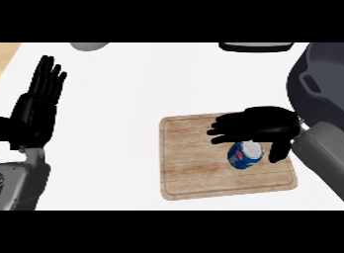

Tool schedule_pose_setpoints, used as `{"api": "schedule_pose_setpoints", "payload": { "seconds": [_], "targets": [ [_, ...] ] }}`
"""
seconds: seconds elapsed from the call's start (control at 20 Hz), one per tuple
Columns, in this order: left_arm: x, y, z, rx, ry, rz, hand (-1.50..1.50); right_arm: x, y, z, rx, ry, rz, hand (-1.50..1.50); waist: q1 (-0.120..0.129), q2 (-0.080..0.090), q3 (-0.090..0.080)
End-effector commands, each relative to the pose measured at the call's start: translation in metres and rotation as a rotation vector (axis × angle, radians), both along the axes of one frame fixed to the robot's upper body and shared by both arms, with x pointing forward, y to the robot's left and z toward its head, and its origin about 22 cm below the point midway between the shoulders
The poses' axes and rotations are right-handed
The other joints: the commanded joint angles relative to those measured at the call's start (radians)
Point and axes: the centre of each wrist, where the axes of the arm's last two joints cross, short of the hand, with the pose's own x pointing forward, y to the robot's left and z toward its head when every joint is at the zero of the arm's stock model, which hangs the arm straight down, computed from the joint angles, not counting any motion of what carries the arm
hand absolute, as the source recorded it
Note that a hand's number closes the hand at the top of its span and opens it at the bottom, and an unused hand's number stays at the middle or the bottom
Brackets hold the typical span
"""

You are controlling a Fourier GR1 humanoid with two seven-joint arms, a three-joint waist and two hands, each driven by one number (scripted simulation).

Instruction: Pick the can from the cutting board and place it in the pot

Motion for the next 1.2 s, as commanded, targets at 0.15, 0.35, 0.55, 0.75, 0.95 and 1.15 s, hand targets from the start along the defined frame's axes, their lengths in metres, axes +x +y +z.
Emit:
{"api": "schedule_pose_setpoints", "payload": {
  "seconds": [0.15,0.35,0.55,0.75,0.95,1.15],
  "targets": [
    [0.008,0.004,-0.019,-0.007,0.0,-0.022,0.0,-0.001,0.021,-0.022,0.007,0.068,0.069,-1.5,-0.004,0.001,0.0],
    [0.012,-0.006,-0.006,-0.008,0.006,-0.006,0.0,-0.01,0.026,-0.026,-0.003,0.1,0.088,-1.5,-0.007,-0.001,0.0],
    [0.003,0.006,0.003,0.003,-0.001,0.013,0.0,-0.033,0.044,-0.044,0.039,0.046,0.242,1.5,-0.006,-0.002,0.0],
    [0.002,-0.016,-0.009,-0.011,-0.009,-0.005,0.0,-0.024,0.054,-0.034,0.077,0.021,0.262,1.5,-0.004,0.0,0.0],
    [-0.005,0.011,-0.003,0.0,0.005,0.016,0.0,-0.037,0.044,-0.043,0.08,-0.011,0.261,1.5,-0.003,-0.001,0.0],
    [0.009,-0.004,-0.011,0.001,-0.018,0.008,0.0,-0.031,0.03,-0.03,0.148,-0.069,0.199,1.5,-0.01,0.0,0.0]
  ]
}}
